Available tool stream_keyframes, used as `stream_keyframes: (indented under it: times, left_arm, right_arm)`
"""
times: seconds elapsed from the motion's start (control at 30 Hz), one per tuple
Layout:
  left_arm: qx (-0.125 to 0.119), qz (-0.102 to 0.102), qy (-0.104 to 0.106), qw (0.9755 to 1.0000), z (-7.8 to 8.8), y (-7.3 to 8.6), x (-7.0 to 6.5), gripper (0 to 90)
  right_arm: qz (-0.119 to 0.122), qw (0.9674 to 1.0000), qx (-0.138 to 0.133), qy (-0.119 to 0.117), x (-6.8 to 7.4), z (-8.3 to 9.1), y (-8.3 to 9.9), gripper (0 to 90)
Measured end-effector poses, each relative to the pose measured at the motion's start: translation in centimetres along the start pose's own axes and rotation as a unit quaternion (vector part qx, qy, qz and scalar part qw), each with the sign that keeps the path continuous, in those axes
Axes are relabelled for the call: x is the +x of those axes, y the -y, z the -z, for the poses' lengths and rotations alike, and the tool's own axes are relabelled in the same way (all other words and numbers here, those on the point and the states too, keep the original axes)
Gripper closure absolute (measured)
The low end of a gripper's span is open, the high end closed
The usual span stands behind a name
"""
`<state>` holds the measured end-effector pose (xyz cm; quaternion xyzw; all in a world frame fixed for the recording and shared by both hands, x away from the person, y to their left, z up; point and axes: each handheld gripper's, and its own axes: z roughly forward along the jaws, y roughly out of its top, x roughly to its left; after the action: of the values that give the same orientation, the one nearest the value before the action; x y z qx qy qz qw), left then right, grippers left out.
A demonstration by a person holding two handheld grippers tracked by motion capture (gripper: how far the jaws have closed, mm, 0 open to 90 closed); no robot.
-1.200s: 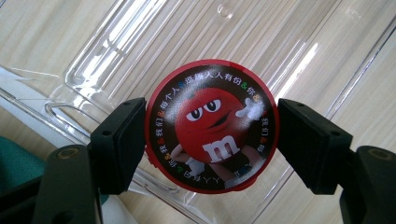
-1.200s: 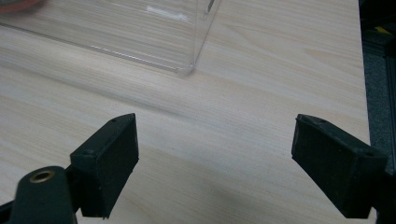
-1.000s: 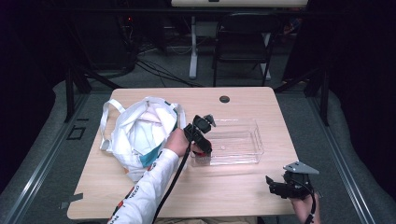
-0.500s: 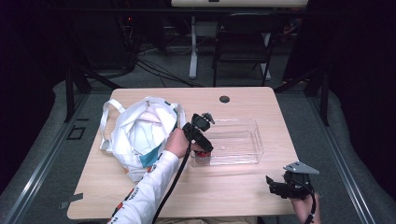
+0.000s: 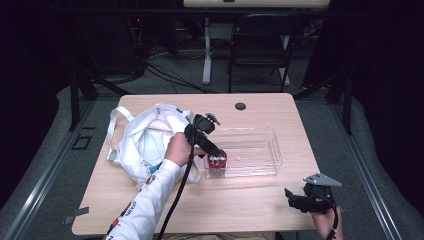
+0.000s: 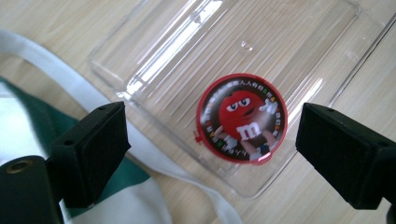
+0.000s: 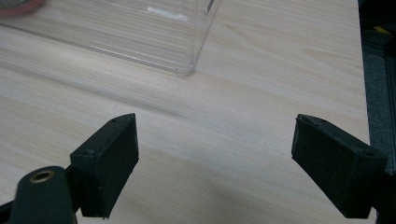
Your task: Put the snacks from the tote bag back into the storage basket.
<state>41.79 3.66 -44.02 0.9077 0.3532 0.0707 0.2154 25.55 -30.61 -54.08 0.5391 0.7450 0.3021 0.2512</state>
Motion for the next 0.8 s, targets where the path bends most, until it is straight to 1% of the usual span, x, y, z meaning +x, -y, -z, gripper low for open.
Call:
stream_keyframes:
  times: [0.03, 0.13, 0.17, 0.2, 0.3, 0.43, 0.5, 0.53, 0.63, 0.8]
  left_arm:
    - [0.001, -0.001, -0.002, 1.0000, 0.4, 0.2, 0.2, 8.6]
    - [-0.012, 0.006, -0.018, 0.9998, 1.3, 0.8, 0.6, 5.8]
    - [-0.011, 0.005, -0.020, 0.9997, 1.7, 1.0, 0.8, 5.3]
    - [-0.017, 0.006, -0.022, 0.9996, 2.0, 1.3, 0.9, 5.6]
    - [-0.021, 0.008, -0.031, 0.9993, 3.0, 2.1, 1.4, 5.3]
    - [-0.027, 0.012, -0.044, 0.9986, 4.1, 3.5, 2.0, 3.1]
    - [-0.025, 0.013, -0.053, 0.9982, 4.7, 4.4, 2.5, 2.4]
    - [-0.029, 0.015, -0.057, 0.9978, 5.0, 4.9, 2.7, 1.9]
    - [-0.028, 0.022, -0.067, 0.9971, 5.7, 6.2, 3.4, 1.4]
    - [-0.025, 0.041, -0.076, 0.9959, 6.7, 9.1, 4.6, 0.9]
  right_arm:
    - [0.000, 1.0000, -0.001, 0.000, 0.0, 0.0, 0.0, 14.4]
    - [-0.001, 1.0000, 0.000, 0.001, 0.0, 0.0, 0.0, 14.4]
    - [0.000, 1.0000, 0.000, 0.002, 0.0, 0.0, 0.0, 14.4]
    - [0.001, 1.0000, 0.000, 0.002, 0.0, 0.0, 0.0, 14.4]
    - [0.001, 1.0000, 0.000, -0.001, 0.0, 0.0, 0.0, 14.4]
    - [0.000, 1.0000, 0.001, 0.002, 0.0, 0.0, 0.0, 14.3]
    - [0.001, 1.0000, 0.001, 0.001, 0.0, 0.0, 0.0, 14.4]
    - [0.001, 1.0000, 0.001, 0.000, 0.0, 0.0, 0.0, 14.4]
    - [0.000, 1.0000, 0.001, 0.000, 0.0, 0.0, 0.0, 14.4]
    - [-0.001, 1.0000, 0.002, 0.001, 0.0, -0.1, 0.0, 14.4]
